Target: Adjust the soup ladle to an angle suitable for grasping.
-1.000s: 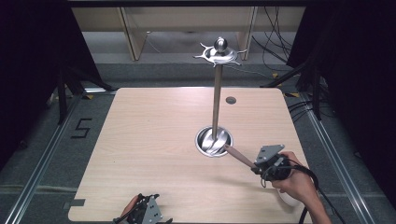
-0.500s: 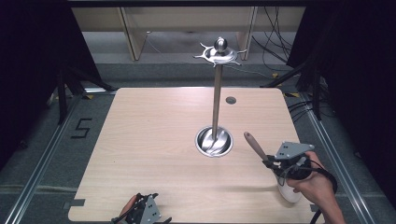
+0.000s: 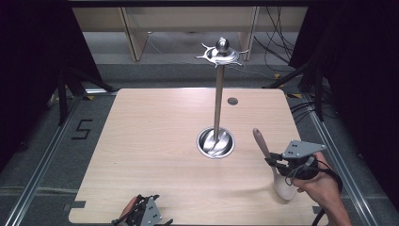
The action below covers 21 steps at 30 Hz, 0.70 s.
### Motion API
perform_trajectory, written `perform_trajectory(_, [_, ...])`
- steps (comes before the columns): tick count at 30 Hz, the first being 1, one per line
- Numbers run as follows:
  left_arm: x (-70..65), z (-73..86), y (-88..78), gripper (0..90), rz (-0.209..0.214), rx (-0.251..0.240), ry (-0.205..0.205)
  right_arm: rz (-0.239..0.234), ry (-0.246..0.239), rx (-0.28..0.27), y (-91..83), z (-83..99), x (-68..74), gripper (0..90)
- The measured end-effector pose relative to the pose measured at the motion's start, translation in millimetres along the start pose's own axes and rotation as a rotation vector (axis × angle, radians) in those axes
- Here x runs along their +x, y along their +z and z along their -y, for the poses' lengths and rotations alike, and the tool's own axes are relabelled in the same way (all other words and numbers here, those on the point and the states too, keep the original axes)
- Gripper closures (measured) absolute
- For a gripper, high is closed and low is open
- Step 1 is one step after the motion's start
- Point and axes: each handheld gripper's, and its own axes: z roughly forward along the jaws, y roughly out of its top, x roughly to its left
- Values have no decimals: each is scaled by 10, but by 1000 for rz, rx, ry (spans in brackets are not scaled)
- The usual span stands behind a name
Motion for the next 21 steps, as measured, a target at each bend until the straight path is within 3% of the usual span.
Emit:
perform_trajectory(1, [-2,3,7,160,4,4,-2,18,1,-13,-14,3,-8,773])
perform_trajectory(10, [9,0,-10,160,-3,-7,-9,4,79,-108,-93,2,-41,773])
perform_trajectory(14, [6,-1,13,160,6,-1,-11,-29,55,-147,-108,-45,-70,773])
perform_trajectory(18, [-4,-5,23,161,3,2,-7,-36,74,-205,-81,-105,-69,773])
perform_trajectory(21, [-3,-4,21,161,3,4,-2,-56,75,-213,-81,-160,-71,773])
